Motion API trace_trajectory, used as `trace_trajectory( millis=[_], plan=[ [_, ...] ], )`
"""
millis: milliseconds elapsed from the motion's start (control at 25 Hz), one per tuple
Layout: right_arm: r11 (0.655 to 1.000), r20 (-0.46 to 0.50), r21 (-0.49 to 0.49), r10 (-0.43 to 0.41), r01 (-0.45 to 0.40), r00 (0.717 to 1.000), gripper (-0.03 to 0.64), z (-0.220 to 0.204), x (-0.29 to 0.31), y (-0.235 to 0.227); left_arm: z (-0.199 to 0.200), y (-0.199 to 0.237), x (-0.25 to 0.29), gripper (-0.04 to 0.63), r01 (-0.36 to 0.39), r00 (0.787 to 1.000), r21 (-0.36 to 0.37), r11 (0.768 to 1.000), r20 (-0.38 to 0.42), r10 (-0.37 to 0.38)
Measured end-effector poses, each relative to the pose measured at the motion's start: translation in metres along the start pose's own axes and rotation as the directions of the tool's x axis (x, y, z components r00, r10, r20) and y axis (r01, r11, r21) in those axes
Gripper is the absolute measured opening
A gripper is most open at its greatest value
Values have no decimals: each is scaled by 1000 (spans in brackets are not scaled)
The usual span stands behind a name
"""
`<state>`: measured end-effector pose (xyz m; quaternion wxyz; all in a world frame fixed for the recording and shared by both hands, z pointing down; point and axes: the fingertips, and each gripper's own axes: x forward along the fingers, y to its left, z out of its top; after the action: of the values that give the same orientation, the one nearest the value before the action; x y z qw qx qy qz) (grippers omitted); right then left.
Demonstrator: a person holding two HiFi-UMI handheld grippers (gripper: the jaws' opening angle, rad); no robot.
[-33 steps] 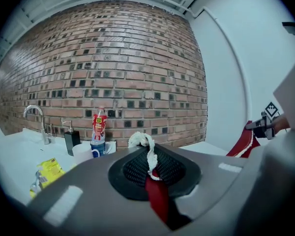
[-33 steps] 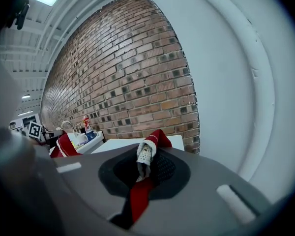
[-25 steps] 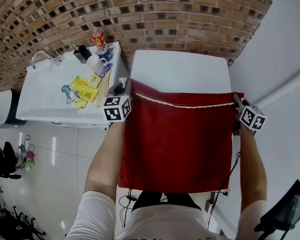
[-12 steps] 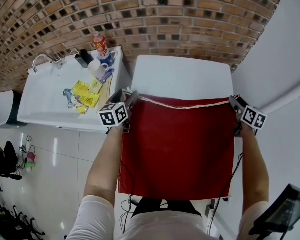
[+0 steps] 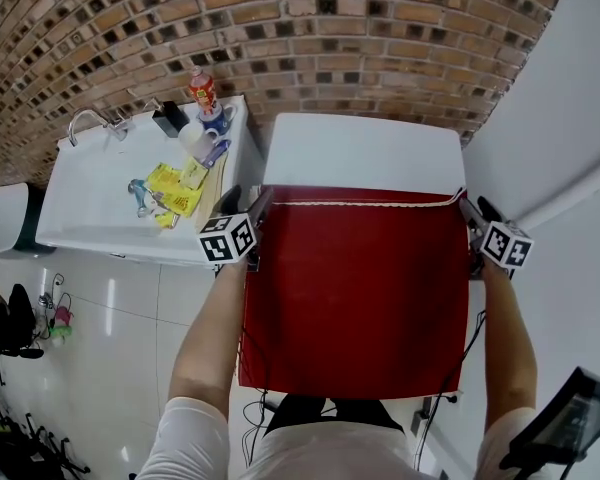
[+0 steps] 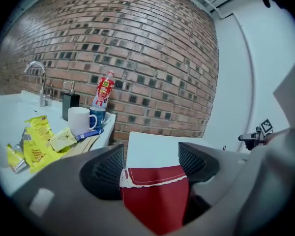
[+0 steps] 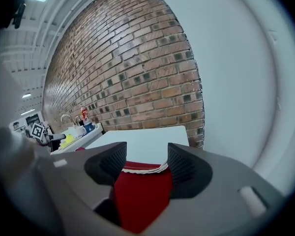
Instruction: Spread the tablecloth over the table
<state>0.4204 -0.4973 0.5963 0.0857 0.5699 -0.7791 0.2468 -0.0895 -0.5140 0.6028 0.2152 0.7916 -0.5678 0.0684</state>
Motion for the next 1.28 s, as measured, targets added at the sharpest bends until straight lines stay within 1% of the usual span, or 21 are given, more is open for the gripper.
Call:
trace_trajectory(
  millis=[40,80,120,160,200,280,320,480,640,840,920,1000,1160,1280],
  plan=[
    [1000,-2,-24,0,0,1000,270,-3,-5,2,0,-2,-3,353,3,1000,3,1000,8,-3],
    [999,-1,-44,-3,3,1000,263,-5,-12,4,1,-5,-7,328,8,1000,5,1000,15,-8],
    [998,7,-64,-9,10,1000,228,-6,-20,7,1,-8,-12,302,14,1000,8,1000,26,-14],
    [996,22,-86,-17,19,1000,176,-6,-31,11,3,-12,-20,276,17,999,15,1000,40,-17],
    [994,43,-108,-24,28,999,132,-5,-43,17,5,-16,-29,221,17,998,28,999,58,-19],
    [988,97,-148,-23,38,995,13,0,-69,31,10,-28,-50,63,14,996,69,997,92,-21],
    [986,124,-162,-16,36,992,6,3,-84,39,12,-35,-62,13,17,994,87,996,107,-27],
    [982,212,-182,0,39,977,6,10,-145,70,23,-62,-121,5,38,987,119,992,153,-56],
    [987,263,-155,-10,52,965,6,3,-205,98,20,-78,-192,5,10,984,126,992,176,-32],
    [987,287,-153,-3,49,958,5,-14,-259,130,12,-98,-263,5,-18,981,143,990,194,-10],
    [987,293,-153,1,46,956,6,-18,-271,142,13,-104,-284,5,-37,980,159,987,201,4],
    [987,298,-159,10,39,955,5,-19,-281,154,15,-108,-302,5,-45,978,152,987,209,13],
    [982,309,-186,36,23,951,5,-19,-303,174,13,-128,-329,5,-21,978,148,989,207,-10],
    [980,331,-200,47,21,943,5,-13,-316,184,17,-140,-345,5,-12,971,144,989,236,-23]
  ],
)
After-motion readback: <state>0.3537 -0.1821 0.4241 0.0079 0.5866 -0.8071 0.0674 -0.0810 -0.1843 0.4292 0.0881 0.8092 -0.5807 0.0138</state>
